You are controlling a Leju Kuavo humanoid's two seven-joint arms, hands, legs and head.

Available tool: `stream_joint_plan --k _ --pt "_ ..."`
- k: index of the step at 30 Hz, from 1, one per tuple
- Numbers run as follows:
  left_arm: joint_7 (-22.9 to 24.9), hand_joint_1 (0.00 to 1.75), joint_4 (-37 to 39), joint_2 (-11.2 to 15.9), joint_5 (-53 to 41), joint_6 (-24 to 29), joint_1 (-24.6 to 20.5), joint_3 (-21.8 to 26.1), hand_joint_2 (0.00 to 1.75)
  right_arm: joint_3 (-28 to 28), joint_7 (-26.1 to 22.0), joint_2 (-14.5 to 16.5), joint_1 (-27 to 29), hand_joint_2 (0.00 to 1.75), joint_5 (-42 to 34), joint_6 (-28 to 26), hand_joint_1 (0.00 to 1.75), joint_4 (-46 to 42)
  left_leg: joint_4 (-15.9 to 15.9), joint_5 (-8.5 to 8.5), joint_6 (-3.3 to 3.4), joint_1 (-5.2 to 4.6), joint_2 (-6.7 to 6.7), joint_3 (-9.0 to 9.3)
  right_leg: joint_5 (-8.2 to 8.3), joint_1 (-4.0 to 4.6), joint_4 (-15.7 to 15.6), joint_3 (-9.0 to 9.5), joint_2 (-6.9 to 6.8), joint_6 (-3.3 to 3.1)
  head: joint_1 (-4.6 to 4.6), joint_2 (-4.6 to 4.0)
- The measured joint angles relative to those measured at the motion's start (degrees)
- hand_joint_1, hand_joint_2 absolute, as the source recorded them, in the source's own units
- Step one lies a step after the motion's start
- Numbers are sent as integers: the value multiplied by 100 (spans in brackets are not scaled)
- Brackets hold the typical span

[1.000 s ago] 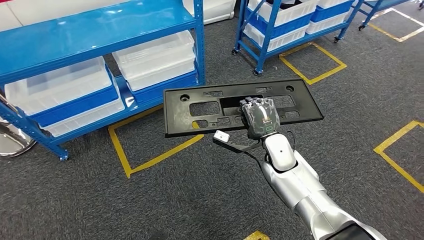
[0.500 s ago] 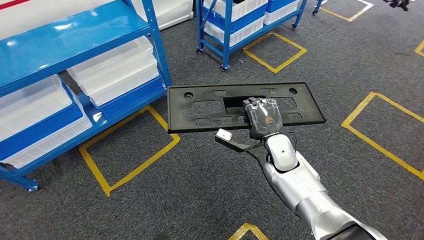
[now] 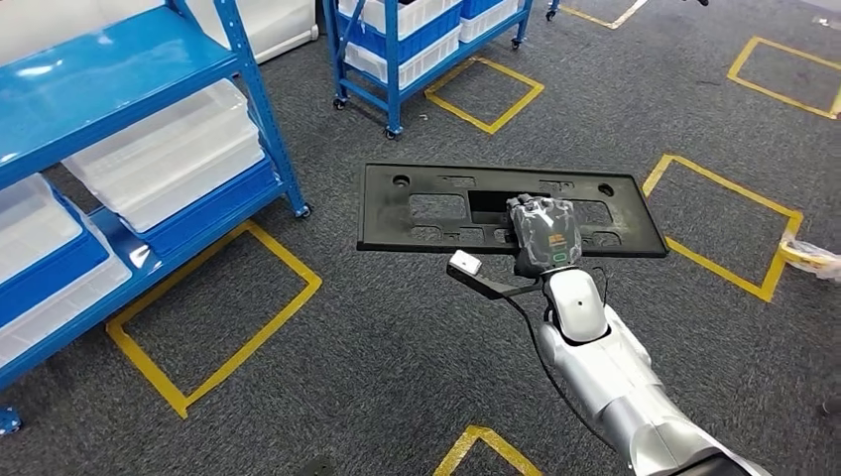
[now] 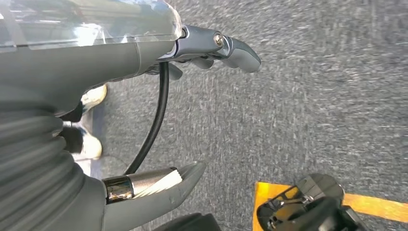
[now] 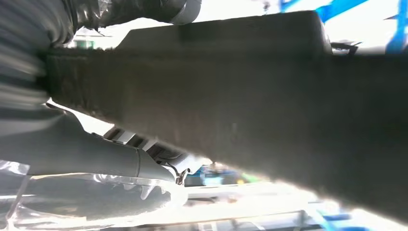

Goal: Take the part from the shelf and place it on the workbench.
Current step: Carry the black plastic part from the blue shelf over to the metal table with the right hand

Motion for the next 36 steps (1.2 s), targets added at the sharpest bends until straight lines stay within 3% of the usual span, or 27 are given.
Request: stream_joint_plan --k 2,5,7,9,10,11,12,14,16,18,20,21,24,25,28,29,30,31,33,34,35,36 --pt "-4 0 -1 -8 -2 1 -4 11 175 -37 1 -10 -22 175 13 0 175 -13 -3 -23 -45 -25 112 18 85 76 -406 197 -152 -83 -1 0" --pt "-21 0 -2 -14 -5 33 -17 24 175 -81 6 -31 -18 175 51 1 175 -23 -8 -67 -122 -33 247 48 112 79 -461 193 12 -160 -3 0" --pt "-43 0 -4 -18 -5 78 -24 36 175 -120 14 -44 -24 175 67 -3 175 -33 222 -254 -167 -19 57 -39 150 36 -527 226 136 -218 -6 0" --pt "-45 0 -5 -17 -13 110 -24 55 175 -148 15 -46 -29 175 72 -4 175 -57 869 -597 -187 -8 -256 -338 166 17 -552 239 256 -253 -8 0" --pt "-29 0 -5 -17 -22 122 -18 62 175 -157 15 -38 -13 175 73 -4 175 -70 1251 -735 -193 -8 -335 -527 166 17 -547 238 327 -263 -10 0" --pt "-4 0 -5 -16 -32 133 -10 66 175 -164 14 -26 15 175 73 -3 175 -81 1511 -783 -199 -7 -372 -666 164 15 -537 238 409 -266 -10 0" --pt "25 0 -5 -16 -39 149 -4 68 175 -172 14 -11 47 175 73 -3 175 -85 1586 -728 -204 -3 -388 -722 160 10 -522 237 492 -264 -10 0" --pt "88 0 -5 -16 -44 188 -8 80 175 -189 17 26 97 175 75 -3 175 -89 1081 -326 -214 21 -454 -529 133 -14 -458 230 668 -239 -10 0" --pt "162 0 -4 -17 -46 214 -13 107 175 -205 38 60 106 175 108 -3 175 -103 421 -60 -220 62 -690 -243 94 -27 -357 176 824 -181 -8 0" --pt "239 0 -3 -17 -49 217 -16 135 175 -218 86 85 111 175 185 -4 175 -127 211 -69 -195 69 -832 -156 100 -38 -300 91 952 -114 -5 0" --pt "289 0 -4 -17 -46 222 -26 156 175 -230 116 81 131 175 244 -5 175 -139 186 -45 -125 57 -732 -152 122 -56 -293 34 1021 -52 -5 0" --pt "299 0 -5 -17 -45 225 -30 163 175 -234 116 74 138 175 254 -6 175 -143 173 -28 -86 57 -676 -149 98 -49 -259 7 940 -28 -2 0" --pt "308 0 -5 -24 -45 228 -28 168 175 -245 114 63 129 175 256 -8 175 -169 134 1 9 45 -518 -144 -224 -14 289 -250 426 31 26 0" --pt "310 0 -5 -26 -46 228 -26 168 175 -247 114 63 125 175 256 -8 175 -174 132 0 22 37 -488 -144 -314 -13 456 -327 343 43 29 0" --pt "317 0 -5 -26 -46 228 -21 169 175 -248 115 63 126 175 255 -7 175 -181 133 -3 28 30 -455 -145 -408 -14 661 -421 314 48 30 0" --pt "318 0 -5 -24 -46 229 -15 174 175 -248 117 63 131 175 258 -7 175 -183 133 -7 33 25 -415 -145 -481 -15 859 -515 304 50 30 0" --pt "275 0 -7 -10 -47 180 -28 193 175 -263 120 62 135 175 266 -7 175 -186 133 -15 41 10 -323 -141 -427 -8 871 -508 283 29 30 0" --pt "226 0 -9 8 -63 103 -55 215 175 -286 126 56 136 175 274 -7 175 -195 133 -25 48 -5 -221 -133 -300 15 707 -406 220 -13 31 0" --pt "123 0 -16 49 -122 -77 -137 254 175 -344 151 41 113 175 292 -8 175 -230 128 -48 46 -39 -22 -112 13 130 -16 -18 -87 -147 31 0" --pt "115 0 -18 61 -158 -121 -176 257 175 -360 173 35 92 175 306 -8 175 -249 122 -55 31 -48 34 -104 72 188 -266 103 -198 -201 31 0" --pt "116 0 -19 70 -188 -143 -210 258 175 -371 197 26 73 175 328 -8 175 -260 113 -62 14 -57 95 -96 68 229 -360 138 -247 -235 30 0" --pt "126 0 -20 77 -213 -157 -243 258 175 -379 221 10 61 175 353 -8 175 -264 103 -68 -6 -66 163 -82 81 242 -379 134 -184 -255 30 0"
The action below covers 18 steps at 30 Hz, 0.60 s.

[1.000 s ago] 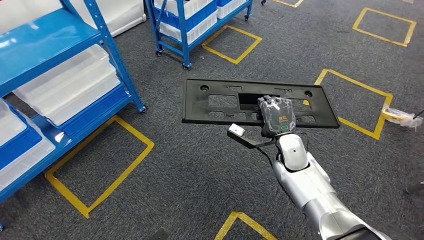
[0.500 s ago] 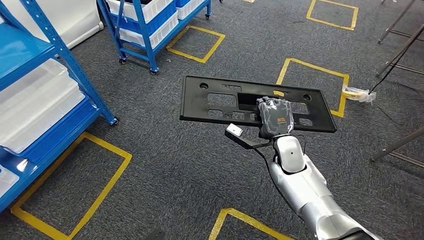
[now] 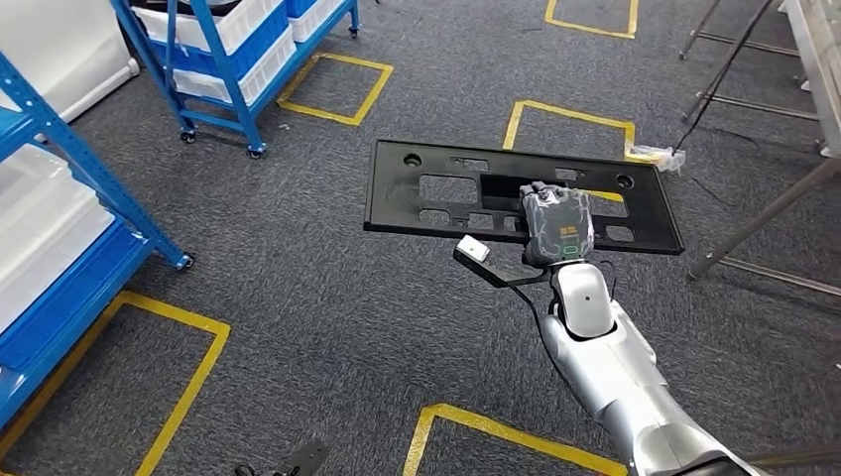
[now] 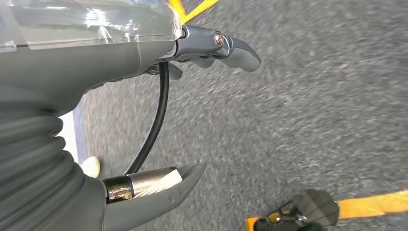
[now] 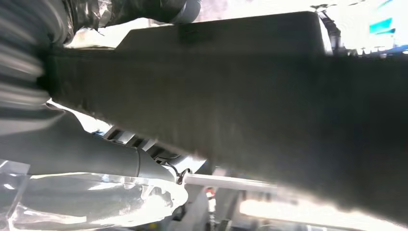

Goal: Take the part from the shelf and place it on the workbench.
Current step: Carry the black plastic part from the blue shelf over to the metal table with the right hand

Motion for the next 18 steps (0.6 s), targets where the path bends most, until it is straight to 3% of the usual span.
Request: stream_joint_plan --k 1,3,4,6,7,8,9,10,12,14,15,16,18 --pt "14 0 -3 5 -23 -11 -29 0 175 -8 20 -16 0 175 19 0 175 -7 -3 -24 -24 -3 52 9 21 -26 -35 18 85 -24 -2 0" --pt "38 0 -12 21 -56 -26 -69 0 175 -31 49 -55 6 175 33 -1 175 -34 144 -157 -66 4 -88 -14 67 -83 -128 85 222 -74 -3 0" --pt "44 0 -16 31 -63 -28 -80 -1 175 -37 61 -61 4 175 33 -2 175 -49 373 -295 -84 10 -242 -104 87 -117 -168 119 290 -97 -5 0" --pt "52 0 -19 53 -66 -33 -83 -2 175 -43 77 -66 0 175 34 -1 175 -60 1120 -633 -108 27 -505 -446 95 -136 -175 131 442 -114 -9 0" --pt "55 0 -19 65 -66 -36 -80 -2 175 -43 80 -64 13 175 36 -1 175 -61 1448 -731 -123 35 -544 -621 94 -145 -168 131 533 -115 -10 0" --pt "57 0 -19 74 -66 -38 -78 -1 175 -43 81 -64 29 175 38 0 175 -61 1610 -726 -138 44 -557 -724 90 -154 -155 130 627 -110 -10 0" --pt "57 0 -19 85 -66 -38 -79 -1 175 -43 81 -65 43 175 41 0 175 -61 1538 -599 -152 54 -564 -718 82 -168 -133 128 718 -98 -10 0" --pt "57 0 -19 93 -66 -38 -84 0 175 -43 81 -66 51 175 42 0 175 -61 1239 -376 -168 70 -591 -600 63 -190 -94 127 808 -74 -10 0" --pt "57 0 -20 104 -66 -39 -93 -1 175 -44 81 -68 46 175 45 0 175 -62 498 -33 -204 116 -823 -269 3 -228 26 88 967 -1 -10 0" --pt "58 0 -21 108 -66 -39 -105 -1 175 -45 81 -68 41 175 48 0 175 -68 175 18 -195 137 -1044 -126 -21 -248 116 -5 1102 73 -7 0" --pt "61 0 -21 110 -66 -39 -107 -1 175 -45 81 -74 43 175 49 0 175 -72 161 0 -172 129 -1064 -124 -7 -255 128 -50 1171 109 -8 0" --pt "63 0 -21 112 -66 -39 -111 -1 175 -46 81 -87 51 175 49 0 175 -75 158 13 -132 127 -1000 -133 11 -266 121 -79 1228 141 -6 0" --pt "75 0 -23 116 -73 -38 -117 0 175 -49 86 -122 53 175 57 0 175 -79 113 50 -53 130 -864 -123 -54 -257 235 -157 1032 198 3 0"
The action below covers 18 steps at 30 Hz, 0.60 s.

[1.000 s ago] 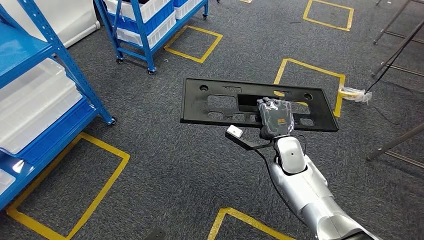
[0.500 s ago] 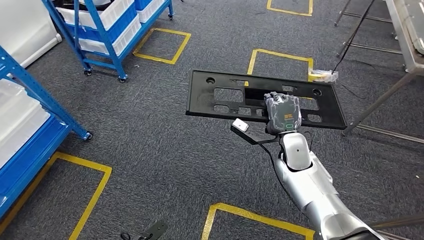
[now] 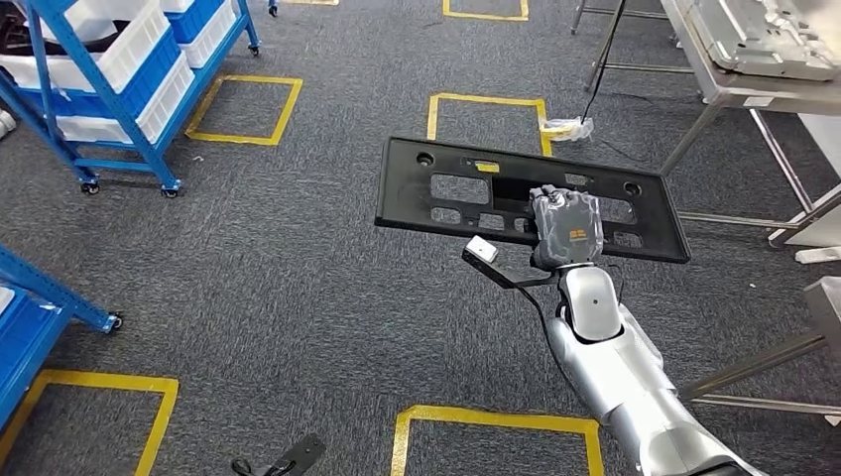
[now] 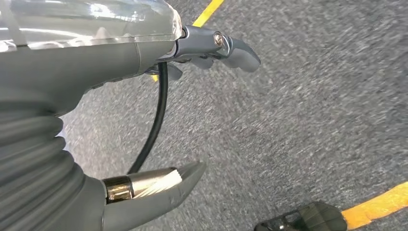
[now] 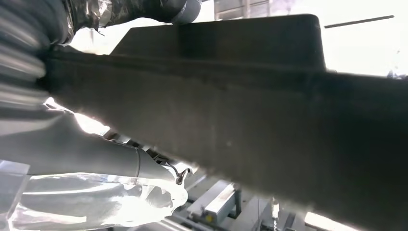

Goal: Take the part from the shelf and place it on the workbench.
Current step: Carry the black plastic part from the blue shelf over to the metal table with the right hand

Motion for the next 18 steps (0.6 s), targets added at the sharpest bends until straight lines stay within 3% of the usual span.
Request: stream_joint_plan --k 2,4,5,6,7,8,10,12,14,16,18 --pt "20 0 -2 2 -14 6 -3 1 175 -3 10 -17 -17 175 33 0 175 -1 -29 15 61 -8 144 8 -268 17 504 -248 -386 42 19 0" --pt "30 0 -2 9 -30 14 6 2 175 -3 16 -26 -21 175 66 0 175 1 -31 3 83 -26 293 7 -540 8 1189 -598 -538 69 27 0" --pt "24 0 -2 13 -37 15 5 2 175 -3 16 -41 -17 175 73 0 175 2 -30 -6 89 -32 366 8 -566 4 1375 -699 -556 68 27 0" --pt "13 0 -2 16 -44 11 -2 2 175 -3 16 -62 -16 175 76 0 175 3 -30 -17 92 -37 435 15 -488 6 1348 -691 -566 56 27 0" --pt "-3 0 -2 16 -48 7 -11 2 175 -4 16 -85 -20 175 76 0 175 3 -30 -30 92 -43 497 29 -328 15 1114 -572 -585 33 28 0" --pt "-17 0 -3 15 -50 2 -19 2 175 -5 16 -108 -29 175 76 0 175 2 -32 -46 87 -48 558 50 -125 38 728 -369 -649 -6 28 0" --pt "-31 0 -4 10 -45 -1 -31 4 175 -15 19 -136 -64 175 74 0 175 -5 -42 -80 59 -73 672 84 94 141 42 -12 -886 -94 29 0" --pt "-14 0 -4 1 -36 4 -40 7 175 -32 38 -172 -90 175 73 0 175 -13 -67 -103 17 -93 795 112 97 224 -187 82 -973 -154 27 0" --pt "19 0 -5 -14 -20 18 -44 9 175 -47 79 -235 -58 175 73 0 175 -31 -106 -135 -29 -90 899 167 119 206 -260 121 -834 -196 23 0" --pt "49 0 -9 -22 -1 45 -40 21 175 -61 109 -298 5 175 70 -5 175 -76 45 -263 -69 -75 752 148 147 158 -371 229 -712 -238 22 0" --pt "69 0 -10 -19 9 67 -23 45 175 -74 120 -341 50 175 73 -9 175 -114 615 -528 -87 -64 475 -127 153 131 -422 291 -584 -267 19 0"
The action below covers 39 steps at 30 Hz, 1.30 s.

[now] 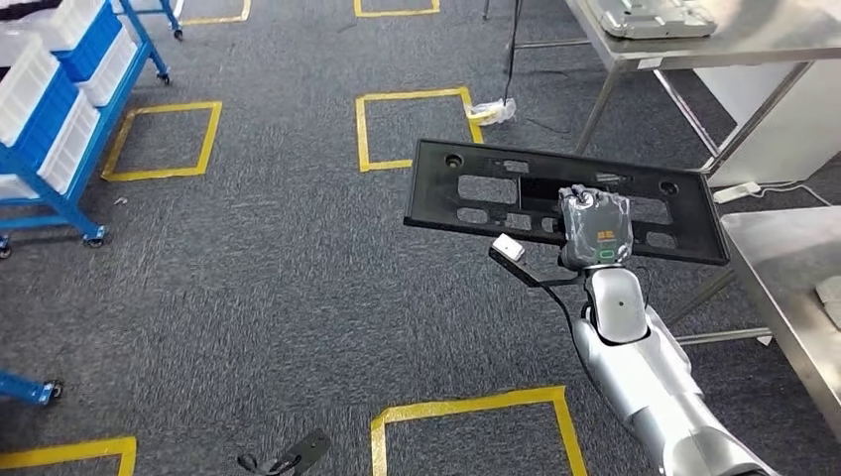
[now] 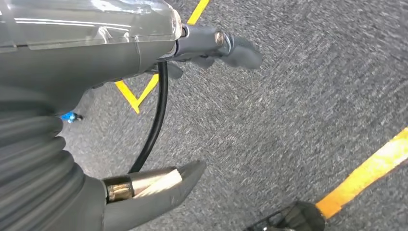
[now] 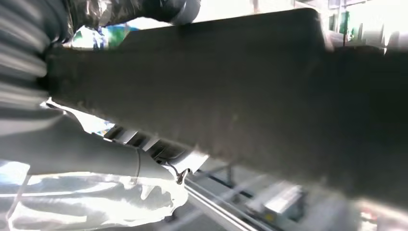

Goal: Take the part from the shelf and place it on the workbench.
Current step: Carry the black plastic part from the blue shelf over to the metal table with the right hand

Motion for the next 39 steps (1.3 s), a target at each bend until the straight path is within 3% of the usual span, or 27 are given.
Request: stream_joint_plan --k 2,3,5,7,9,11,12,14,16,18,19,20,22,24,25,27,29,31,32,33,34,36,37,39 --pt "9 0 1 2 3 3 33 17 175 -10 5 -29 62 175 12 1 175 -26 635 -181 1 -1 -119 -390 -16 -4 15 5 161 -19 -2 0" --pt "11 0 1 3 3 2 46 24 175 -14 7 -41 102 175 21 1 175 -38 742 -134 7 -2 -142 -494 -29 -3 31 7 252 -21 -2 0" --pt "11 0 -1 3 3 -1 48 36 175 -21 13 -61 153 175 40 1 175 -44 363 253 29 -3 -204 -407 -70 -7 93 8 425 -10 -2 0" --pt "11 0 1 4 0 -2 41 47 175 -28 36 -79 159 175 73 1 175 -44 -275 566 64 13 -441 -144 -130 -24 186 -18 574 26 3 0" --pt "11 0 1 4 -7 -9 37 53 175 -31 61 -101 158 175 102 0 175 -45 -561 596 98 9 -613 -2 -154 -67 244 -79 702 88 4 0" --pt "11 0 0 -4 -21 -23 30 56 175 -40 67 -144 180 175 109 -1 175 -45 -631 597 143 -10 -538 37 -134 -99 228 -115 812 165 -1 0" --pt "10 0 -2 -7 -32 -29 26 59 175 -51 67 -175 190 175 109 -2 175 -45 -682 613 177 -7 -478 64 -150 -91 241 -128 760 200 2 0" --pt "-1 0 -5 -13 -45 -35 16 69 175 -75 65 -219 174 175 113 -3 175 -49 -772 640 241 5 -345 122 -322 -65 540 -276 450 259 19 0" --pt "-24 0 -7 -18 -39 -40 25 89 175 -83 67 -229 155 175 124 -3 175 -50 -794 628 270 -8 -215 153 -605 -81 1198 -617 134 310 31 0" --pt "-38 0 -7 -19 -46 -46 46 103 175 -87 76 -244 176 175 136 -2 175 -48 -793 599 275 -11 -79 169 -685 -120 1667 -906 48 347 31 0" --pt "-38 0 -7 -20 -55 -49 54 106 175 -94 80 -256 187 175 139 -2 175 -46 -792 581 272 -11 -9 184 -575 -138 1621 -916 22 357 31 0" --pt "-32 0 -7 -20 -63 -50 58 106 175 -103 84 -267 189 175 139 -2 175 -45 -792 560 265 -11 54 208 -374 -147 1344 -799 -21 355 31 0" --pt "-9 0 -7 -22 -72 -50 62 106 175 -122 85 -280 165 175 146 -2 175 -46 -799 511 233 -20 175 274 -6 -96 533 -407 -250 316 32 0" --pt "11 0 -7 -24 -79 -49 63 108 175 -130 84 -285 124 175 167 -2 175 -46 -809 469 181 -38 286 325 89 -13 119 -195 -402 243 31 0" --pt "14 0 -7 -28 -83 -48 62 110 175 -131 84 -293 111 175 178 -2 175 -45 -820 455 154 -46 346 345 68 20 103 -183 -380 209 30 0" --pt "13 0 -11 -41 -85 -42 51 115 175 -142 85 -317 106 175 188 -3 175 -46 -821 402 92 -46 404 399 78 3 53 -139 -247 151 27 0" --pt "10 0 -16 -50 -95 -36 33 120 175 -151 85 -325 75 175 190 -3 175 -53 -548 213 48 -33 194 314 94 -49 -21 -59 -123 85 22 0" --pt "11 0 -18 -51 -114 -44 29 129 175 -152 85 -319 36 175 186 -2 175 -56 167 -111 31 -16 -74 -43 94 -75 -44 -26 11 40 15 0" --pt "14 0 -18 -52 -122 -51 40 133 175 -152 85 -316 35 175 183 -2 175 -54 546 -227 25 -12 -125 -259 92 -73 -36 -26 92 32 13 0" --pt "16 0 -18 -53 -127 -58 54 135 175 -152 84 -314 45 175 180 -2 175 -52 784 -251 19 -9 -148 -414 86 -71 -24 -26 176 29 13 0" --pt "17 0 -18 -54 -128 -61 65 136 175 -152 84 -313 56 175 178 -2 175 -50 816 -159 16 -7 -162 -476 78 -73 -5 -27 266 31 13 0" --pt "17 0 -18 -54 -131 -63 66 137 175 -152 83 -313 68 175 177 -2 175 -45 251 287 17 9 -261 -291 40 -91 66 -33 437 58 13 0" --pt "17 0 -18 -54 -132 -62 61 138 175 -152 82 -313 65 175 177 -2 175 -44 -119 462 20 21 -390 -143 10 -95 121 -52 514 85 14 0" --pt "17 0 -18 -56 -135 -61 53 141 175 -152 83 -313 59 175 177 -2 175 -43 -557 601 47 37 -585 46 -30 -112 218 -118 656 151 18 0"
